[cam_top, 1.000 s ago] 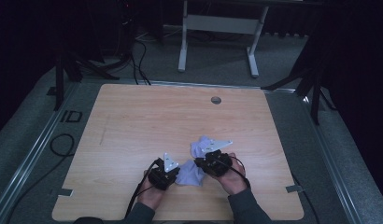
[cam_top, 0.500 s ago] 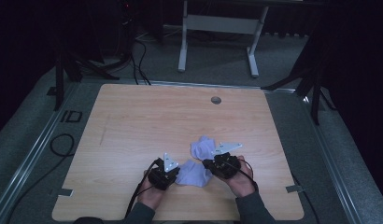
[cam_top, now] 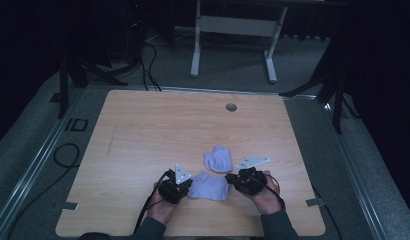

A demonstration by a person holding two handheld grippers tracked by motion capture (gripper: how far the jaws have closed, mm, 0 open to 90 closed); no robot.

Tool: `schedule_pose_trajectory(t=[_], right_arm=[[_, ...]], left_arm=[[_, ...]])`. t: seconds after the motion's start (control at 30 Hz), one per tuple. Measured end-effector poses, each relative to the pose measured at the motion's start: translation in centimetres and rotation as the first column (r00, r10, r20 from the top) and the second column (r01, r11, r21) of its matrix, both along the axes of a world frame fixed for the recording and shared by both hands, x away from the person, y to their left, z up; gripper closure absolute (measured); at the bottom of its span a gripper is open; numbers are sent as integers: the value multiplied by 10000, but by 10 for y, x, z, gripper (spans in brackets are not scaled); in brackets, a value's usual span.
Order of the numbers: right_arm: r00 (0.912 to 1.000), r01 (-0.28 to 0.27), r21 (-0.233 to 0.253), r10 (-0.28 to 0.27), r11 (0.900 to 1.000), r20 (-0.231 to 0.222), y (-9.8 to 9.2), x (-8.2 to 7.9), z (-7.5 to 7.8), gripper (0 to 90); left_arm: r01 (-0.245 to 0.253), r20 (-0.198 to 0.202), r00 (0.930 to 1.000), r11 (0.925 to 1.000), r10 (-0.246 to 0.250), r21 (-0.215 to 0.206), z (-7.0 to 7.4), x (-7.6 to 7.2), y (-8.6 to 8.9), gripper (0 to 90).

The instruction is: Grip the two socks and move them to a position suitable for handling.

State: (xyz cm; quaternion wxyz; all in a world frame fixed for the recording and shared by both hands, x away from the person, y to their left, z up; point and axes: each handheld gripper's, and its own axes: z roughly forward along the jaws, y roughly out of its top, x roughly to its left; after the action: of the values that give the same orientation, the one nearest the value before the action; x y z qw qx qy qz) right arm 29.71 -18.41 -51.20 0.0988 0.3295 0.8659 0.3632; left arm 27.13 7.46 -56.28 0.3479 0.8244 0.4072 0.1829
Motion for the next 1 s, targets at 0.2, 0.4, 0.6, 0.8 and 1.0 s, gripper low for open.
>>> schedule_pose_trajectory(t=[0.2, 0.4, 0.6, 0.8, 1.0], right_arm=[[9999, 147, 25, -147, 9999, -9, -10, -2, -2, 848], [9996, 242, 433, -236, 9988, -138, -23, -4, -3, 848], [9990, 390, 417, -380, 9984, -255, -33, -6, -6, 841], [9974, 611, 391, -595, 9974, -412, -43, -6, -10, 830], [9936, 1075, 416, -1059, 9933, -384, -55, -5, -9, 817]], left_arm=[[19, -10, 10000, 10000, -19, 16, 0, 0, 0, 853], [34, -20, 10000, 10000, -34, -14, 0, 0, 1, 853], [21, -5, 10000, 10000, -21, -2, 0, 0, 0, 853], [-4, -2, 10000, 10000, 4, -44, 0, 0, 0, 852], [-51, -41, 10000, 10000, 50, -29, 0, 0, 0, 851]])
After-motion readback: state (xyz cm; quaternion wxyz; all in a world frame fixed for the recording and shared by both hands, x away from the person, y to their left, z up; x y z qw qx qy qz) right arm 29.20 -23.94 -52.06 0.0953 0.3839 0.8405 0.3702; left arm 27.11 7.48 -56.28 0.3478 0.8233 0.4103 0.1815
